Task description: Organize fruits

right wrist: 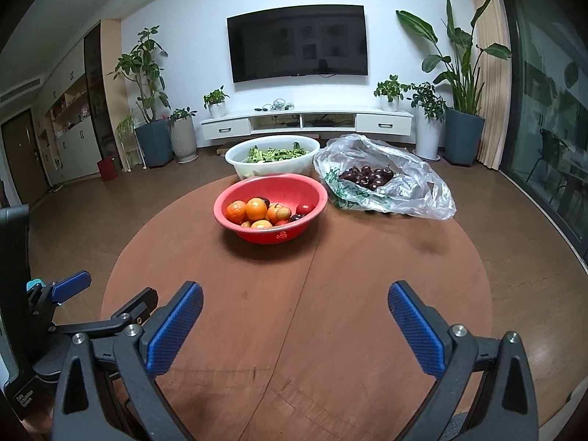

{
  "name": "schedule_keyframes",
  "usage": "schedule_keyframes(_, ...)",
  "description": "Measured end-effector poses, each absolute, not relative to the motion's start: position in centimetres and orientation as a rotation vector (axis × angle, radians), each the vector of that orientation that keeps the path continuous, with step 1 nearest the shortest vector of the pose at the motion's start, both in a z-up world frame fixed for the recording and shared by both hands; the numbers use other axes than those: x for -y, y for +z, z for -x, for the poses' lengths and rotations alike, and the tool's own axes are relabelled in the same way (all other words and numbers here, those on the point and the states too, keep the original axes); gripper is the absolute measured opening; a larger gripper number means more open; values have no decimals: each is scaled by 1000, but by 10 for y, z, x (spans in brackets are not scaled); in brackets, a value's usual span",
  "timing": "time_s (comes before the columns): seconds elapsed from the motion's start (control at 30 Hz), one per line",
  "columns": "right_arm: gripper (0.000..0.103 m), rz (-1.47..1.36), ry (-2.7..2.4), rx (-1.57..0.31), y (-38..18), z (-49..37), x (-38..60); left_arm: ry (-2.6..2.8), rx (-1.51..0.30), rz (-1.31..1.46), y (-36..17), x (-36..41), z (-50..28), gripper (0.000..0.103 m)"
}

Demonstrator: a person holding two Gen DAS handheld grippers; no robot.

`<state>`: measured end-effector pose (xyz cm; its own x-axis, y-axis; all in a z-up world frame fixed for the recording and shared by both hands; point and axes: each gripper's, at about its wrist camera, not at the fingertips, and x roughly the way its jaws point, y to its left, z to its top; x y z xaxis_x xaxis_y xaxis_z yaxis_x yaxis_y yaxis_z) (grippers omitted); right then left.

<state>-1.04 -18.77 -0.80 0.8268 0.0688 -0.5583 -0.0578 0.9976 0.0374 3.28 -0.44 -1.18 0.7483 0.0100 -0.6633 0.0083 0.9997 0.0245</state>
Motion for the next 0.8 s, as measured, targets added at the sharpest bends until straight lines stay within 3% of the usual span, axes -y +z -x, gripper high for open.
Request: schedule_keyframes(0.8,103,-16,69,-607,-12,11,187,1,-736,-32,-18,5,-36,103)
